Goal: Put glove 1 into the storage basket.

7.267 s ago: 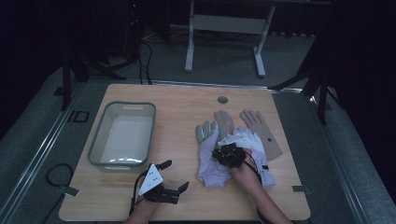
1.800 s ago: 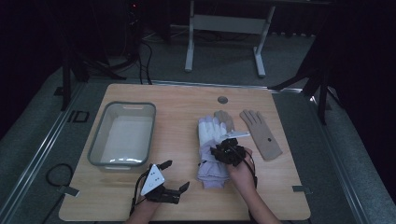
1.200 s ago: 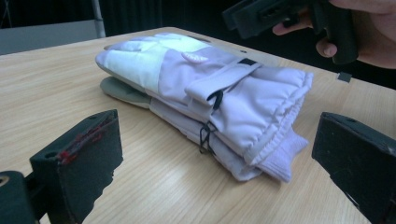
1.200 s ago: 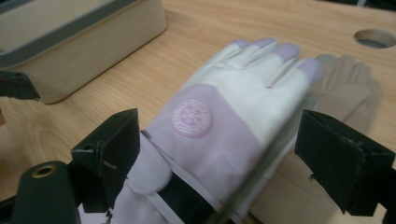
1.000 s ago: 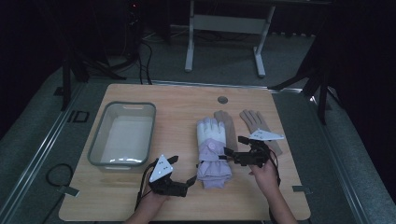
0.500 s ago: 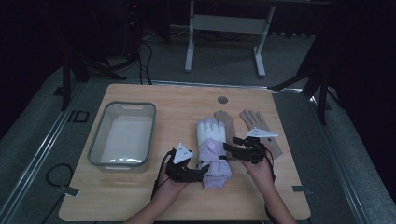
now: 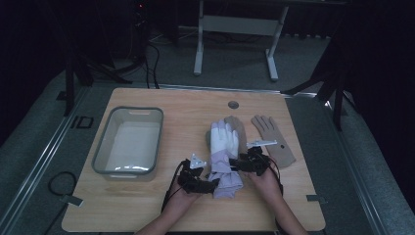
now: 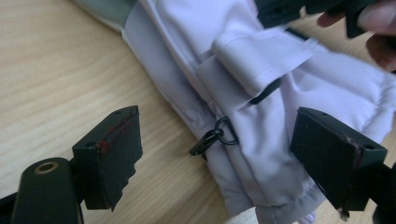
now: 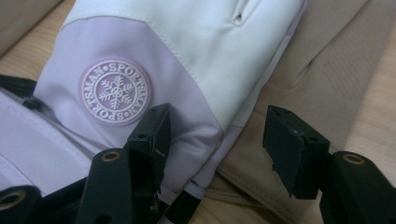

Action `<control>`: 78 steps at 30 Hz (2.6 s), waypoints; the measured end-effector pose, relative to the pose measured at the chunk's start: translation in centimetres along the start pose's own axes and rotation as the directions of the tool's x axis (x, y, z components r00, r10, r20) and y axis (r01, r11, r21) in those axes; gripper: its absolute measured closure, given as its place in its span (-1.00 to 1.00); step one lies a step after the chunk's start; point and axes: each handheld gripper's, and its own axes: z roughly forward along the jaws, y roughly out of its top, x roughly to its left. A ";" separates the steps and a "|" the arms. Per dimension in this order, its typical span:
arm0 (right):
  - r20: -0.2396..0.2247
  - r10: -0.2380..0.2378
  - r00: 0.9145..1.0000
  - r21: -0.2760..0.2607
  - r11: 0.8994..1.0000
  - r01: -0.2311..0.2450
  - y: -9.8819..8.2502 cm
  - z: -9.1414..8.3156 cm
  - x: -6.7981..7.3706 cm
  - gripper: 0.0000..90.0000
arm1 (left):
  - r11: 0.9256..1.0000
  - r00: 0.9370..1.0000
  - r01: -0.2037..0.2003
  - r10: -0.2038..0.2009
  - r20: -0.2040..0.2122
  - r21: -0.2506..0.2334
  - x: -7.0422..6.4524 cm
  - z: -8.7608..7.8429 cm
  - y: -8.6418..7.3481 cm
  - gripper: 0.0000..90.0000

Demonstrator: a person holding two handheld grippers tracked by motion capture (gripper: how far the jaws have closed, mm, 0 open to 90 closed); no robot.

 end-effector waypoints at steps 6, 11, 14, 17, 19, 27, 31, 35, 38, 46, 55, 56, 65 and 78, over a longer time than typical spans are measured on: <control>-0.086 0.012 0.996 0.015 1.000 -0.011 0.0 0.4 -0.3 0.38 | 1.000 1.000 0.015 -0.015 0.024 0.017 0.4 0.5 -0.2 -0.52; -0.064 -0.009 0.998 0.019 1.000 0.011 0.0 0.4 0.3 0.65 | 1.000 0.996 0.010 -0.011 0.084 0.016 0.1 0.4 -0.3 0.05; -0.017 -0.034 0.999 0.010 0.999 0.034 0.0 0.3 1.0 0.76 | 1.000 0.998 -0.010 0.009 0.069 0.017 -0.2 0.2 -0.2 0.35; 0.020 -0.046 0.999 -0.012 0.999 0.046 -0.2 0.2 1.6 0.80 | 1.000 0.998 -0.015 0.014 0.066 0.022 -0.2 0.1 0.0 0.59; 0.046 -0.059 0.997 -0.024 0.998 0.060 -0.3 0.1 2.0 0.82 | 0.999 0.998 -0.027 0.025 0.061 0.026 -0.4 0.0 0.1 0.68; 0.064 -0.084 0.994 -0.055 0.995 0.087 0.4 -0.8 3.1 0.85 | 0.999 0.997 -0.031 0.029 0.070 0.034 0.2 -1.4 1.1 0.79; 0.057 -0.092 0.994 -0.078 0.992 0.096 1.2 -1.5 3.6 0.85 | 0.999 0.996 -0.038 0.036 0.080 0.015 0.3 -2.5 1.7 0.80; 0.057 -0.094 0.994 -0.108 0.989 0.100 2.1 -2.4 4.3 0.85 | 0.999 0.996 -0.054 0.055 0.075 -0.005 0.4 -3.8 2.5 0.80; 0.060 -0.100 0.993 -0.120 0.987 0.107 3.0 -2.8 4.9 0.85 | 0.998 0.995 -0.063 0.064 0.075 -0.012 0.7 -4.5 3.1 0.80; 0.057 -0.120 0.991 -0.132 0.983 0.126 4.4 -2.9 6.1 0.85 | 0.996 0.993 -0.085 0.085 0.079 0.000 1.8 -6.1 3.9 0.80; 0.049 -0.136 0.989 -0.149 0.979 0.142 6.0 -2.9 7.4 0.85 | 0.993 0.990 -0.116 0.116 0.076 -0.008 2.9 -7.9 4.6 0.80; 0.048 -0.138 0.989 -0.150 0.978 0.143 6.2 -2.9 7.6 0.85 | 0.993 0.990 -0.119 0.120 0.080 -0.013 3.1 -8.2 4.7 0.80; 0.029 -0.164 0.986 -0.175 0.970 0.167 9.0 -2.4 9.9 0.85 | 0.991 0.990 -0.130 0.132 0.047 -0.030 5.2 -11.2 5.5 0.80; -0.005 -0.210 0.978 -0.184 0.961 0.205 12.4 -0.4 13.8 0.85 | 0.994 0.995 -0.101 0.101 0.003 -0.049 8.3 -15.2 5.0 0.80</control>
